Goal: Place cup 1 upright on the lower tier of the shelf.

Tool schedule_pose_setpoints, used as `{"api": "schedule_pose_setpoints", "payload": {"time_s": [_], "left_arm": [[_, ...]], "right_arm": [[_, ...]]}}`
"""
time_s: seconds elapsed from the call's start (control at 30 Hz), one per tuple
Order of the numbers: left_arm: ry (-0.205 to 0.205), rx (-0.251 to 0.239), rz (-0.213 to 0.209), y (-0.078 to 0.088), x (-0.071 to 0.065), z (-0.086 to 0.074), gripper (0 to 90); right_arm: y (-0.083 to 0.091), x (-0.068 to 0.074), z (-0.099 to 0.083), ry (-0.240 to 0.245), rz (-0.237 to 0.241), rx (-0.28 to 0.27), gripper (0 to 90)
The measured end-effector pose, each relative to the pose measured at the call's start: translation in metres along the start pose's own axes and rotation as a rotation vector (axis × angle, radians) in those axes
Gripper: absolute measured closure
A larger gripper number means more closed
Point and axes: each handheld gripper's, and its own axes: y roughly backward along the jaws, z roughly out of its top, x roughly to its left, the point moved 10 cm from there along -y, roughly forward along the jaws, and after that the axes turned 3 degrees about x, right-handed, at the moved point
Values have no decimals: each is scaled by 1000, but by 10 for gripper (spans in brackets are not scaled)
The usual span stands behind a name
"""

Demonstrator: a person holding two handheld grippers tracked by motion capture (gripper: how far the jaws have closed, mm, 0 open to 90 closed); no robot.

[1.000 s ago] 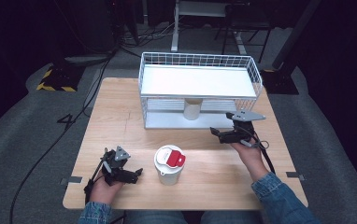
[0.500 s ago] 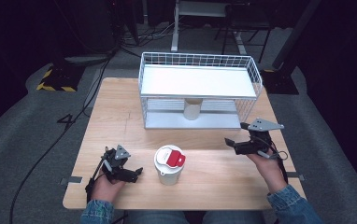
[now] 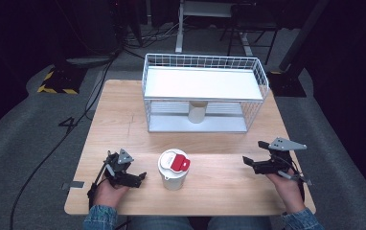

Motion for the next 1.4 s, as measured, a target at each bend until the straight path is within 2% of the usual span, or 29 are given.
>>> {"api": "schedule_pose_setpoints", "payload": {"time_s": [0.13,0.27,0.47,0.67,0.77,0.9,0.97,1.03,1.23,1.37,1.4], "left_arm": [[0,0,0,0,0,0,3],[0,0,0,0,0,0,3],[1,0,0,0,0,0,3],[11,2,6,0,0,0,3],[11,2,6,0,0,0,4],[12,2,7,0,0,0,3],[7,2,11,0,0,0,4],[7,4,9,0,0,0,4],[14,2,11,0,-1,0,4],[27,8,6,1,-1,0,4],[46,-3,-1,1,-2,1,3]], "right_arm": [[4,-4,-12,-6,-10,6,70],[4,-8,-26,0,-47,38,70],[-1,-13,-49,-59,-28,101,70],[-7,-22,-71,-73,-64,156,69],[-9,-25,-78,-77,-77,170,70],[-10,-24,-88,-55,-98,206,64],[-8,-24,-89,-39,-111,204,62],[-8,-24,-90,-51,-100,211,58],[-9,-26,-90,-55,-109,218,24],[-10,-26,-90,-57,-111,221,17],[-10,-26,-90,-58,-111,221,17]]}}
